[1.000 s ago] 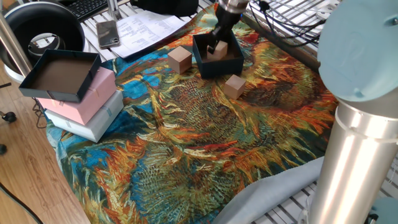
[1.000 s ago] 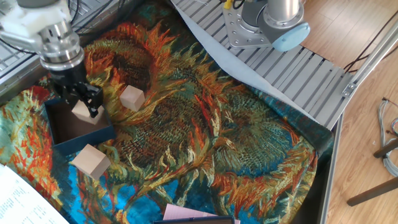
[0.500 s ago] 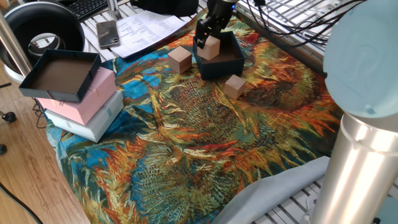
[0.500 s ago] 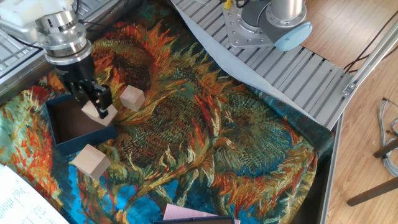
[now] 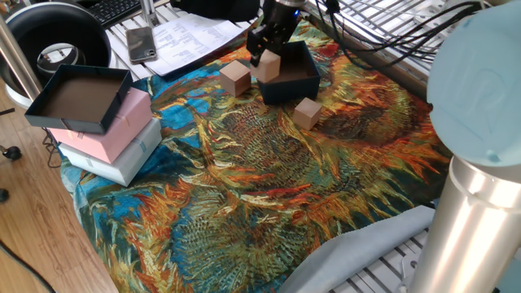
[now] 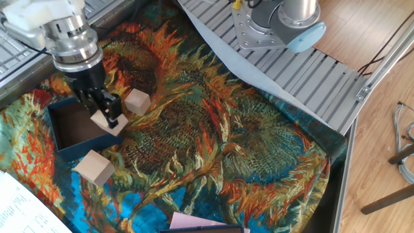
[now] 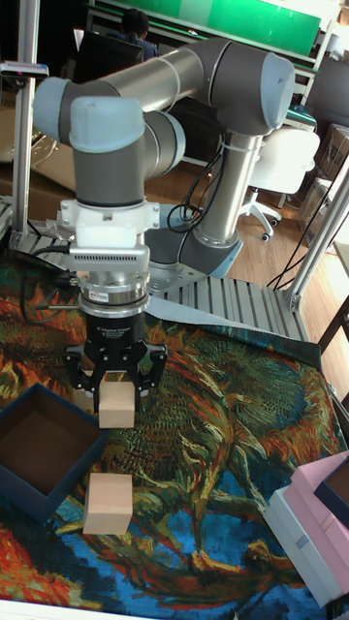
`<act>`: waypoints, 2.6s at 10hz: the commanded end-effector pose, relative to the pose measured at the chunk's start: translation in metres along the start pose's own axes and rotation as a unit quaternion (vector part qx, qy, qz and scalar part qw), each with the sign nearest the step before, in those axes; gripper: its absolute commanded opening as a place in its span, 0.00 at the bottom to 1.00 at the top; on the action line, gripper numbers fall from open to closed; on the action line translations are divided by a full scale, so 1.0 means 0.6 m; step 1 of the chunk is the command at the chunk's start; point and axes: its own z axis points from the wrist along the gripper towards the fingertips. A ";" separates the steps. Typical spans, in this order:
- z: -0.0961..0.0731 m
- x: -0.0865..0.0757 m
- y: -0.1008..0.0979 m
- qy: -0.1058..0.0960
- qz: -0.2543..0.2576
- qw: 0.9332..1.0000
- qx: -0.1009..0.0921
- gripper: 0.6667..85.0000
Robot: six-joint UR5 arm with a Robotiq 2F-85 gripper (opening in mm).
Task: Take everything out of the gift box
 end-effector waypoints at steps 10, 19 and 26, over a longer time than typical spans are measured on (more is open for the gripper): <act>0.063 -0.019 0.044 -0.017 0.015 1.000 -0.016 0.32; 0.059 -0.013 0.005 -0.003 -0.010 1.000 -0.009 0.30; 0.106 0.010 -0.067 -0.004 -0.044 0.999 0.022 0.30</act>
